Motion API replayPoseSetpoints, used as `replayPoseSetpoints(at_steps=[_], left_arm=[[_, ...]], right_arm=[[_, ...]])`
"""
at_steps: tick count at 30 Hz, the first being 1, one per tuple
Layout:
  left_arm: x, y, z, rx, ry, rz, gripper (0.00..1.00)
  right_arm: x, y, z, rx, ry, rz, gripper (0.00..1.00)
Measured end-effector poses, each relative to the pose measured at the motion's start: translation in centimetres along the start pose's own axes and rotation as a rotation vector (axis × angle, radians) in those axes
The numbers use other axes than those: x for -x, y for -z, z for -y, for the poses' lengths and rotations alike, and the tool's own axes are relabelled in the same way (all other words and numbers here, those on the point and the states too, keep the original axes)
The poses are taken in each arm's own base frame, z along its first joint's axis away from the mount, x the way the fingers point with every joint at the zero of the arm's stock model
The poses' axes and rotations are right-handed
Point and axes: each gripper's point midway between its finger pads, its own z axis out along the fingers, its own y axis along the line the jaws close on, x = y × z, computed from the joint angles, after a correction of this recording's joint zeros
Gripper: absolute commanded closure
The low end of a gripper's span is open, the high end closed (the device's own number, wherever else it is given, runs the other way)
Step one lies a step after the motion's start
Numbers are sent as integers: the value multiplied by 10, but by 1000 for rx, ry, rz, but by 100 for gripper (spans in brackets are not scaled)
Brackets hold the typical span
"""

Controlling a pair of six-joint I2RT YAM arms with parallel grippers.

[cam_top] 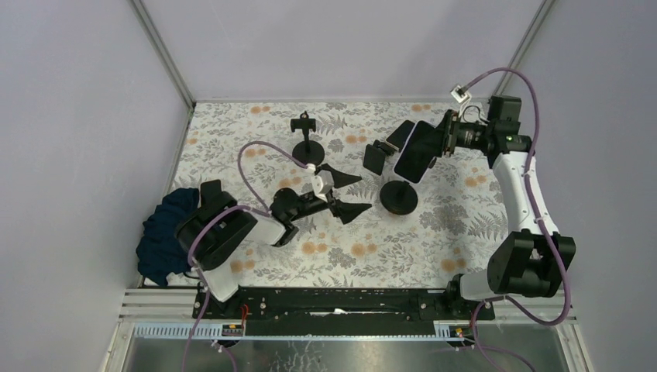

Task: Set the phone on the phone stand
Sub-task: Move the phone stand with the phone to the center of the board.

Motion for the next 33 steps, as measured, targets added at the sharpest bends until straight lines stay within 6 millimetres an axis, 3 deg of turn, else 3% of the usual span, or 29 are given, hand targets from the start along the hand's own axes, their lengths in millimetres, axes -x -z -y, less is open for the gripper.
replayPoseSetpoints(at_steps=[5,10,15,19,23,26,33], left_arm=[[33,20,6,37,-71,33,8],[74,39,17,66,-150,68,8],[93,57,25,97,-180,56,8],[96,74,30,127,-176,34,8],[98,90,34,158,-174,19,8],[99,99,36,179,-171,10,8],[98,111,36,216,-166,-9,7]], right_arm=[[18,30,30,-113,52,35,73],[35,74,87,-268,53,68,72],[42,110,147,-400,55,68,72],[44,127,179,-442,31,70,72],[40,137,201,-465,4,74,69],[37,140,207,-467,-8,76,63],[38,139,206,-454,-7,82,34]])
